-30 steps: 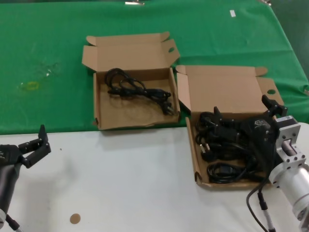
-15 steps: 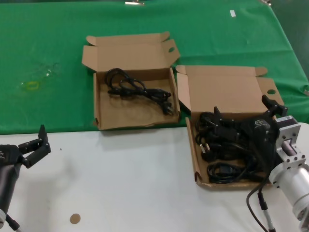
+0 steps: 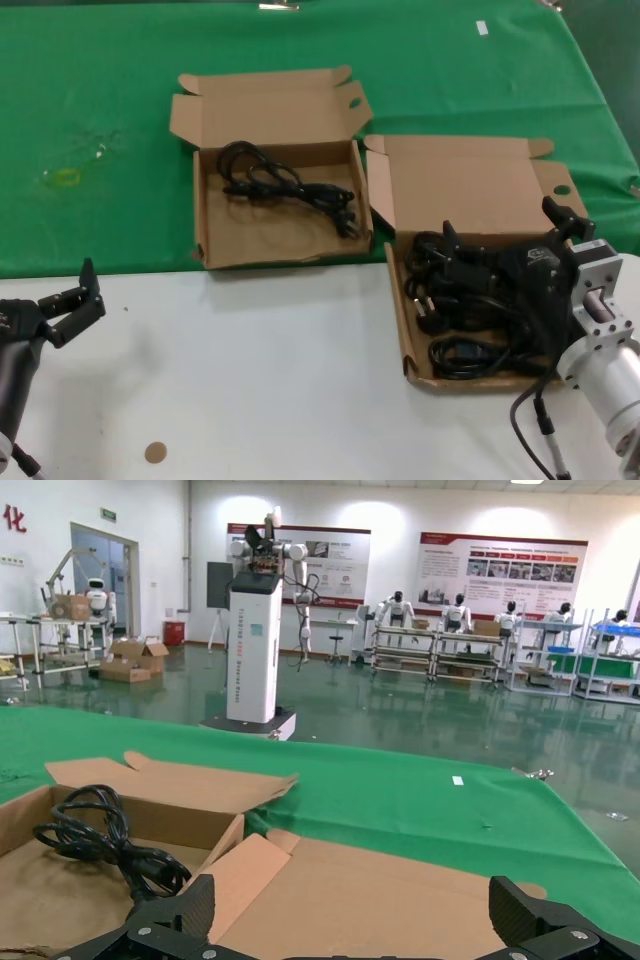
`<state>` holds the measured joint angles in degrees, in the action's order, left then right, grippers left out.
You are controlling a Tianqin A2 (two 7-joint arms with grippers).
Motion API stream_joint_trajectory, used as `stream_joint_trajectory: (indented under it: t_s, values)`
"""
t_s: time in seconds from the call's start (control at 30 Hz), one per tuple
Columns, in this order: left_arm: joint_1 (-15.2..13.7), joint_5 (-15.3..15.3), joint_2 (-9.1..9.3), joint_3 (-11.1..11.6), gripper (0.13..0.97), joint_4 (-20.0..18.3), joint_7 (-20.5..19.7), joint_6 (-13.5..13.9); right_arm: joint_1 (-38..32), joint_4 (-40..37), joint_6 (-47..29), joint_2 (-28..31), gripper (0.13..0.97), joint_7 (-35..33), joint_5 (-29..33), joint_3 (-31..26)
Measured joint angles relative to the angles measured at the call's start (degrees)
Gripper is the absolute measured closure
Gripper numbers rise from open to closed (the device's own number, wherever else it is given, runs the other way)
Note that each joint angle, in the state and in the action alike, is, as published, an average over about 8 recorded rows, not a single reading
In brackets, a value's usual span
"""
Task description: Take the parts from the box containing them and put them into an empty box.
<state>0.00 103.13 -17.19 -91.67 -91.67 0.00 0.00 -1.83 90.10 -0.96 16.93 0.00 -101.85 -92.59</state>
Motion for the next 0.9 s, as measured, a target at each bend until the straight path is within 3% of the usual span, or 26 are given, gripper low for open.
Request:
stream_joint_trajectory:
  t_s: [0.9]
  values:
    - [0.00,0.00,0.00,0.00,0.132,0.00,0.00,0.00,0.00,0.00,0.00,0.00,0.129,0.00,0.00,0.00]
